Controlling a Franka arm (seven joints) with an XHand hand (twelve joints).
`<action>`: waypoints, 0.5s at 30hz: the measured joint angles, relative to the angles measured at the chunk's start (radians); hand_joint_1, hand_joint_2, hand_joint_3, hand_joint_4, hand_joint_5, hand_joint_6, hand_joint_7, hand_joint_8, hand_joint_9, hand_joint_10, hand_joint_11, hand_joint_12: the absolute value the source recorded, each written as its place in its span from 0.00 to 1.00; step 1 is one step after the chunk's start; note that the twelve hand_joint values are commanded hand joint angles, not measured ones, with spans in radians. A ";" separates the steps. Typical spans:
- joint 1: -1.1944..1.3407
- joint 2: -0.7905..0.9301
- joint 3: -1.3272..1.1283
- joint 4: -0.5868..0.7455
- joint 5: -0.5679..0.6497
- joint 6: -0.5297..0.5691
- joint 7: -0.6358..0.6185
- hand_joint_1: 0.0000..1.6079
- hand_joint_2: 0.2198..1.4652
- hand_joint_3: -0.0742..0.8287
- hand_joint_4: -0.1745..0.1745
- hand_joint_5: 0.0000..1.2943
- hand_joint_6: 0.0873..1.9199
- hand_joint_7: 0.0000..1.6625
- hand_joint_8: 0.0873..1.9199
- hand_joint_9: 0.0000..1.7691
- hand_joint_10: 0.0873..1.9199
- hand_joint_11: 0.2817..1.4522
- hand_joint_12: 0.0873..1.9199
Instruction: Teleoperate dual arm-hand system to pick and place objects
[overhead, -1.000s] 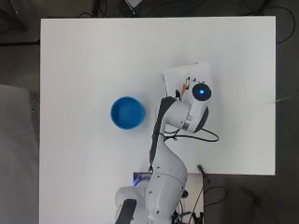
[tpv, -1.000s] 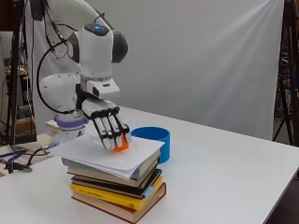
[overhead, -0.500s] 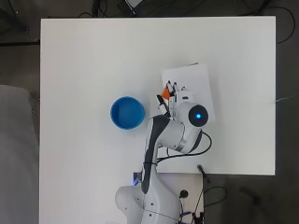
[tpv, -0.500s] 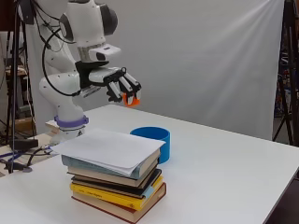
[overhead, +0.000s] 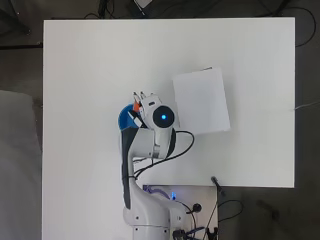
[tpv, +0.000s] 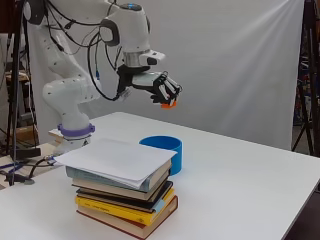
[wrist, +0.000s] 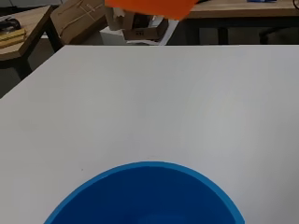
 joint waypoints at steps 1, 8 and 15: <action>0.003 0.010 0.005 -0.010 0.006 0.015 -0.020 0.55 0.84 0.08 1.00 0.53 0.73 0.58 1.00 0.77 1.00 0.70 1.00; 0.022 0.232 0.045 -0.101 0.056 0.097 -0.120 0.54 0.84 0.08 1.00 0.53 0.74 0.60 1.00 0.78 1.00 0.72 1.00; 0.027 0.275 0.057 -0.160 0.116 0.169 -0.176 0.05 0.70 0.08 0.43 0.06 0.00 0.08 0.02 0.14 0.04 0.12 0.03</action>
